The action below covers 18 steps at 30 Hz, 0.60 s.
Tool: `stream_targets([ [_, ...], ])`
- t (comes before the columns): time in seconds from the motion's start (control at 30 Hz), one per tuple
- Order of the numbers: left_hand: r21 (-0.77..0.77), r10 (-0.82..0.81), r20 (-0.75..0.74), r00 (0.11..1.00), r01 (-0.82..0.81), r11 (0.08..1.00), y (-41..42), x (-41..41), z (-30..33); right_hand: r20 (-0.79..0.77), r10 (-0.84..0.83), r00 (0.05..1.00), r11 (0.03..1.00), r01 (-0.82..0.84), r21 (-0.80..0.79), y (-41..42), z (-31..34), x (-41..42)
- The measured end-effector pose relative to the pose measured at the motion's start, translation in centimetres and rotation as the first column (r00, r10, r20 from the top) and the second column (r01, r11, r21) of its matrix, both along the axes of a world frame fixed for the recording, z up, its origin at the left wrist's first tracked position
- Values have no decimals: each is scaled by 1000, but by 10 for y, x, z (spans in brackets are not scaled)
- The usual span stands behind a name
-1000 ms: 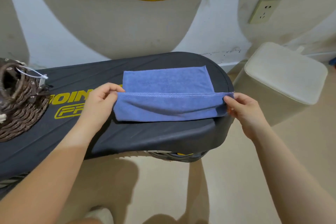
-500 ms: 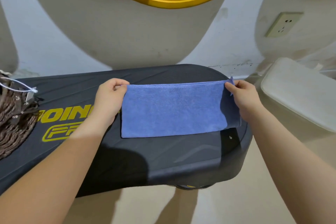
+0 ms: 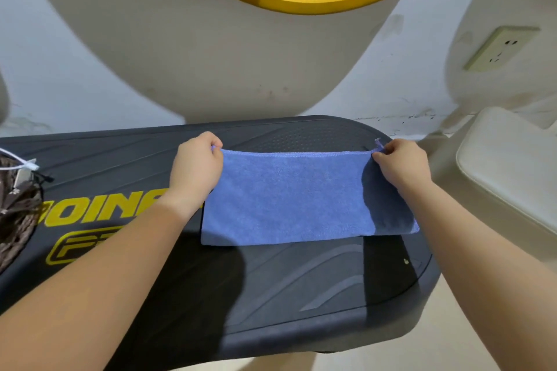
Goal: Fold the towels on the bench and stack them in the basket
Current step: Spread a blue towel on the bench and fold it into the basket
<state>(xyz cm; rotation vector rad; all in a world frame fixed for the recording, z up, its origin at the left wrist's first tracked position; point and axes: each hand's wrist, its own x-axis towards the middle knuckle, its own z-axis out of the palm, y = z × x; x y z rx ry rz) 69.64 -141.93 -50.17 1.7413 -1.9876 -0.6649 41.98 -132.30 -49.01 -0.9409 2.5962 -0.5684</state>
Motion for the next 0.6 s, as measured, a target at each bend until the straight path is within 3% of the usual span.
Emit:
stream_targets([
  [0.1,-130,-148,219,964,179,975,19,-8,11,-317,74,945,993,-42,106,5,9,22],
  [0.17,-101,-336,312,889,382,919,36,-19,20,-415,270,869,963,-251,101,10,15,52],
  [0.23,58,-483,310,819,491,869,52,-27,23,-266,502,823,862,-501,75,16,12,85],
  [0.3,209,-573,289,767,534,819,63,-30,16,-51,620,783,784,-619,41,25,2,107],
  [0.33,254,-599,289,747,544,800,67,-29,13,-20,652,758,757,-650,65,29,-3,110],
  [0.47,314,-596,289,749,513,799,71,-15,13,-64,676,734,719,-637,278,47,-11,91],
  [0.6,251,-564,352,747,505,826,71,-4,21,-91,655,750,721,-584,373,64,5,73],
])
